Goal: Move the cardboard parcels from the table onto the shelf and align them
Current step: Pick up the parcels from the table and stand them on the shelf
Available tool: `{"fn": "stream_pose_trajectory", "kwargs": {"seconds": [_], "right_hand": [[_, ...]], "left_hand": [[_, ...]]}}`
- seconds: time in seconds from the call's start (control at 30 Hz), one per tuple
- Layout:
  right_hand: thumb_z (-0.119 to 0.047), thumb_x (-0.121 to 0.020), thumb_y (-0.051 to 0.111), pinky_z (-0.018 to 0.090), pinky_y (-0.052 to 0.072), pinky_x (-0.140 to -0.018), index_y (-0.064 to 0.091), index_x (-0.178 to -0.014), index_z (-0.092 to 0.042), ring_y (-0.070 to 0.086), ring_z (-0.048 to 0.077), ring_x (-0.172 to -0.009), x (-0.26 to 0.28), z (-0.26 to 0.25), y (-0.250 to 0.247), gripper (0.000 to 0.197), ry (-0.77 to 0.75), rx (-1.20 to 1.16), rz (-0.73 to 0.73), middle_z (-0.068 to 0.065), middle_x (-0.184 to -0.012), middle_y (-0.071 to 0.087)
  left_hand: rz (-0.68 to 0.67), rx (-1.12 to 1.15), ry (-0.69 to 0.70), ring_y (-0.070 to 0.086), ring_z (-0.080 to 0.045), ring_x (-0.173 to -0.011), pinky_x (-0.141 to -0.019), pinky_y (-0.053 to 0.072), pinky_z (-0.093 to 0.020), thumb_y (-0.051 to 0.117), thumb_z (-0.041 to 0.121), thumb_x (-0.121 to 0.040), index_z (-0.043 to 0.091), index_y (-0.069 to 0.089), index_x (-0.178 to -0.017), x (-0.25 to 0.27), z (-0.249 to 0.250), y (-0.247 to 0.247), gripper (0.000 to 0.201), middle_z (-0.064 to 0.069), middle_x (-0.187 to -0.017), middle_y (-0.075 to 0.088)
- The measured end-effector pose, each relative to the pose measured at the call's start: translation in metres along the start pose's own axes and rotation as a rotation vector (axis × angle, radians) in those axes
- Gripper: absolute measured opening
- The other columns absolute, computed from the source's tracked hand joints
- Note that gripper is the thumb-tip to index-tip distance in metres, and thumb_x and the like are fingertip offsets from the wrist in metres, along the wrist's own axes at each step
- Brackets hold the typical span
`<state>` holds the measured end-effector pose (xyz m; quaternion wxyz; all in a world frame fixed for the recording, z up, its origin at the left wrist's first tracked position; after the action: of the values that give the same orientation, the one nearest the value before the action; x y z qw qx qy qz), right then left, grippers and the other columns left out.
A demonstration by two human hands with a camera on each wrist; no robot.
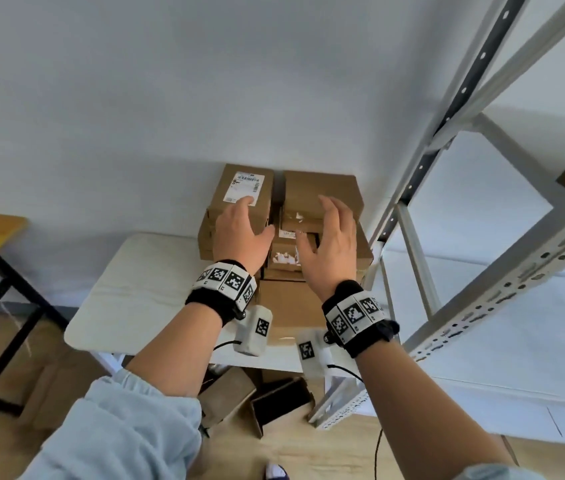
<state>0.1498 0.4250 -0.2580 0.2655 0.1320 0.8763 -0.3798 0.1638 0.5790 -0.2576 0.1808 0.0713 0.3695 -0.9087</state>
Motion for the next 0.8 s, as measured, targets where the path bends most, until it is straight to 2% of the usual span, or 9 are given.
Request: {"fn": "stream_pose_trajectory", "kwargs": {"seconds": [0.23, 0.37, 0.43, 0.53, 0.6, 0.7, 0.8], "right_hand": [[-0.027, -0.091, 0.065, 0.036, 0.033, -0.115, 0.040, -0.146, -0.013, 0.036, 0.021, -0.138, -0.046, 0.024, 0.083, 0.062, 0.070, -0.046, -0.157, 0.007, -0.147, 0.038], [-0.029, -0.093, 0.062, 0.042, 0.036, -0.114, 0.040, -0.146, -0.014, 0.037, 0.020, -0.137, -0.071, 0.043, 0.127, 0.059, 0.145, -0.092, -0.236, 0.005, -0.148, 0.038], [-0.032, -0.096, 0.059, 0.041, 0.037, -0.113, 0.038, -0.147, -0.017, 0.038, 0.020, -0.137, -0.080, 0.051, 0.146, 0.058, 0.193, -0.115, -0.291, 0.004, -0.148, 0.038], [-0.035, -0.099, 0.053, 0.032, 0.037, -0.109, 0.035, -0.150, -0.018, 0.043, 0.020, -0.134, -0.090, 0.059, 0.166, 0.056, 0.263, -0.134, -0.360, 0.004, -0.148, 0.042], [-0.036, -0.101, 0.049, 0.031, 0.036, -0.104, 0.031, -0.152, -0.016, 0.045, 0.021, -0.133, -0.095, 0.060, 0.175, 0.058, 0.313, -0.138, -0.391, 0.006, -0.150, 0.043], [-0.039, -0.103, 0.043, 0.035, 0.037, -0.106, 0.025, -0.155, -0.012, 0.044, 0.025, -0.135, -0.098, 0.060, 0.182, 0.060, 0.356, -0.113, -0.432, 0.009, -0.152, 0.040], [-0.039, -0.104, 0.041, 0.039, 0.039, -0.105, 0.025, -0.154, -0.010, 0.045, 0.028, -0.132, -0.095, 0.056, 0.186, 0.061, 0.360, -0.077, -0.427, 0.011, -0.150, 0.041]], "left_hand": [[0.014, -0.073, -0.155, 0.039, -0.026, -0.134, -0.108, 0.037, -0.041, 0.066, 0.038, -0.089, 0.020, 0.040, -0.146, -0.076, -0.050, 0.012, 0.065, -0.005, -0.146, 0.043], [-0.018, -0.078, -0.243, 0.038, -0.027, -0.136, -0.110, 0.036, -0.043, 0.062, 0.041, -0.093, 0.018, 0.037, -0.148, -0.113, -0.075, 0.029, 0.065, -0.007, -0.149, 0.041], [-0.035, -0.073, -0.273, 0.040, -0.027, -0.136, -0.109, 0.037, -0.042, 0.061, 0.041, -0.094, 0.017, 0.035, -0.149, -0.127, -0.085, 0.038, 0.066, -0.008, -0.148, 0.041], [-0.065, -0.049, -0.324, 0.047, -0.027, -0.131, -0.108, 0.039, -0.042, 0.058, 0.042, -0.095, 0.016, 0.034, -0.149, -0.145, -0.099, 0.051, 0.064, -0.008, -0.146, 0.045], [-0.076, -0.041, -0.332, 0.055, -0.026, -0.122, -0.104, 0.045, -0.043, 0.054, 0.046, -0.095, 0.017, 0.042, -0.144, -0.152, -0.106, 0.059, 0.058, -0.005, -0.137, 0.056], [-0.075, -0.063, -0.316, 0.061, -0.022, -0.109, -0.094, 0.049, -0.038, 0.051, 0.048, -0.096, 0.020, 0.054, -0.127, -0.157, -0.109, 0.064, 0.042, 0.000, -0.121, 0.065], [-0.074, -0.066, -0.321, 0.061, -0.023, -0.108, -0.094, 0.050, -0.039, 0.051, 0.046, -0.097, 0.019, 0.056, -0.124, -0.156, -0.108, 0.062, 0.039, 0.000, -0.120, 0.065]]}}
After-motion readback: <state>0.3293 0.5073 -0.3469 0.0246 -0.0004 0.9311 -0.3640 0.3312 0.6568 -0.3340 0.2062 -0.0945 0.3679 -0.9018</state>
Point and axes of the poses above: each hand's wrist, its own x-axis away from the middle knuckle, its own y-axis out of the palm, z = x × y, the point moved 1 cm from there along -x, towards the middle knuckle
